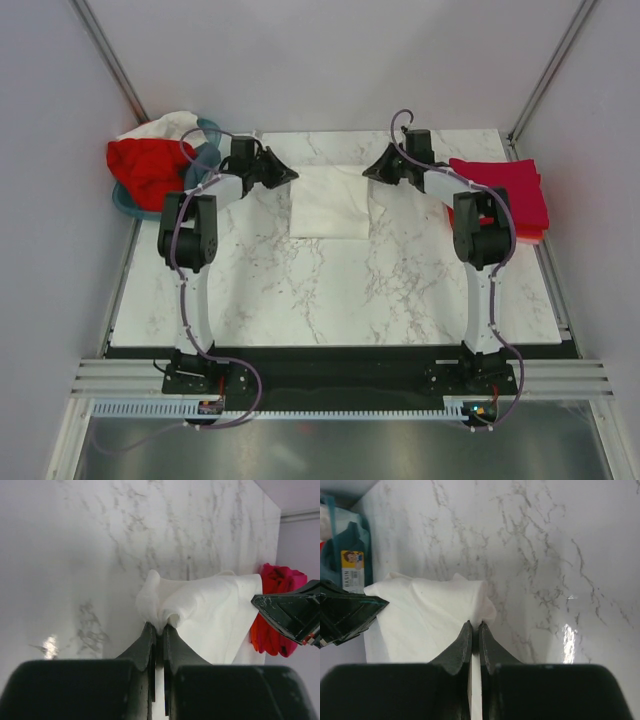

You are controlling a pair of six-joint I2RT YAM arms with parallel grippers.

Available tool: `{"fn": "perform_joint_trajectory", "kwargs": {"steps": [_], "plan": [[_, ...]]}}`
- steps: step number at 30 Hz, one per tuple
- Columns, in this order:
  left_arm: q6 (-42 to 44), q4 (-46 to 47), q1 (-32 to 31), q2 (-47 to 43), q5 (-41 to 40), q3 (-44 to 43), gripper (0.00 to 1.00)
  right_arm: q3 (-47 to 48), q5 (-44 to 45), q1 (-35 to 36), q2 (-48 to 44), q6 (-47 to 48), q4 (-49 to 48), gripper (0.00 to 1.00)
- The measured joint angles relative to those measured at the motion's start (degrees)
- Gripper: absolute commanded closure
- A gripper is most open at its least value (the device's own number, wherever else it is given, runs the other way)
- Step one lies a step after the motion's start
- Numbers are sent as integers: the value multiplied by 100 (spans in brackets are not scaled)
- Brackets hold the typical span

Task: Fold and stack the t-shirts

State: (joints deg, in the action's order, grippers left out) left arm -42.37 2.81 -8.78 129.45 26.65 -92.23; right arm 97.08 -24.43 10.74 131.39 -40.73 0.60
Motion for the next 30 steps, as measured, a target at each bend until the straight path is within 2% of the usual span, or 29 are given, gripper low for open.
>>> {"fn": "perform_joint_trajectory", "kwargs": {"steps": [7,14,21,30], "plan": [[0,293,-765,-1307,-275,348,98,-728,302,-192,-2037,238,214,100],[0,490,-1908,-1904,-592,70,98,-1115,953,-975,-3840,361,787,100],[-52,566,-3060,-1685,-774,-1029,98,-1082,1346,-2271,-4819,570,1853,100],[-404,1014,-3978,-219,-767,-2942,98,-1080,1423,-3891,-5272,822,2608,100]]}}
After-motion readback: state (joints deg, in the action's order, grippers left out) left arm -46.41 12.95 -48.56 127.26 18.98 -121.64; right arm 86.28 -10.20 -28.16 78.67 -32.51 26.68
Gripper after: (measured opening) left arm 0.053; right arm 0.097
